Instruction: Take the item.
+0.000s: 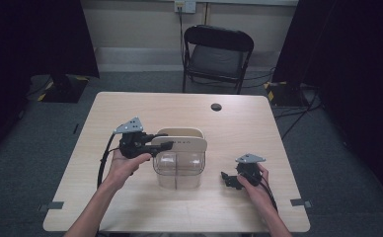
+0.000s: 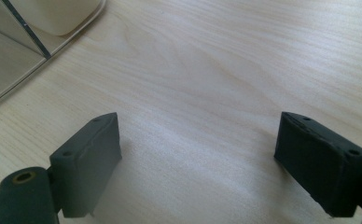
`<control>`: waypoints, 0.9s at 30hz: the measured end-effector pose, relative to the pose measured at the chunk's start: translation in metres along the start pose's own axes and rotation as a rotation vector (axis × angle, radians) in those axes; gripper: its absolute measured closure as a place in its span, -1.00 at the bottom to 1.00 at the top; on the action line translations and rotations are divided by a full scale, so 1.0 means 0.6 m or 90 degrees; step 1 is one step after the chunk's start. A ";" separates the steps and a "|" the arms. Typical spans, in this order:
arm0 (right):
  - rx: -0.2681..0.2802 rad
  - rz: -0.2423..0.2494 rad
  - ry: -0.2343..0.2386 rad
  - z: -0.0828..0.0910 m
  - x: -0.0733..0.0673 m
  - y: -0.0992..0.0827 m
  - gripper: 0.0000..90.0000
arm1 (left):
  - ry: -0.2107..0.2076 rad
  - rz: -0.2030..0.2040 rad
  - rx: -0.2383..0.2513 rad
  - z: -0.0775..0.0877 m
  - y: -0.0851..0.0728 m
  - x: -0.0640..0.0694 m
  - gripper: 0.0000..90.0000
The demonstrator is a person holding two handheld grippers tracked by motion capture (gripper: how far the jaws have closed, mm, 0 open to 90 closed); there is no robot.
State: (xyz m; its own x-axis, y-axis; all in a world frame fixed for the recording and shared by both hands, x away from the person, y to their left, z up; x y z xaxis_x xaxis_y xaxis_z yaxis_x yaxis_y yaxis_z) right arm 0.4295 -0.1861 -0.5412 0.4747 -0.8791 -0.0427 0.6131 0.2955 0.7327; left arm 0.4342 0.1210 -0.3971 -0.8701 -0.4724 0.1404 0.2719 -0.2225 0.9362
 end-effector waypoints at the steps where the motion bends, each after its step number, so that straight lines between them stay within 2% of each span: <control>1: 0.000 0.000 0.000 0.000 0.000 0.000 -0.70 | 0.000 0.003 0.001 0.000 0.000 0.000 0.26; 27: 0.000 0.000 0.000 0.000 0.000 0.000 -0.70 | 0.001 0.004 -0.001 -0.001 -0.002 -0.001 0.25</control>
State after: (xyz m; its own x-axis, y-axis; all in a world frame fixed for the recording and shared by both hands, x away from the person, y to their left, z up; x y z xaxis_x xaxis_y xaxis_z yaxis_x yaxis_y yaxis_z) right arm 0.4295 -0.1861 -0.5413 0.4746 -0.8791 -0.0428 0.6132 0.2954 0.7326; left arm 0.4346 0.1210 -0.3984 -0.8680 -0.4746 0.1458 0.2780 -0.2212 0.9348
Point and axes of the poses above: each handheld gripper's, and its own axes: z roughly backward along the jaws, y roughly out of its top, x roughly to its right, the point moved 6 cm from there along -z, roughly forward along the jaws, and after that the axes turned 4 degrees about -z, right-handed, at the moved point
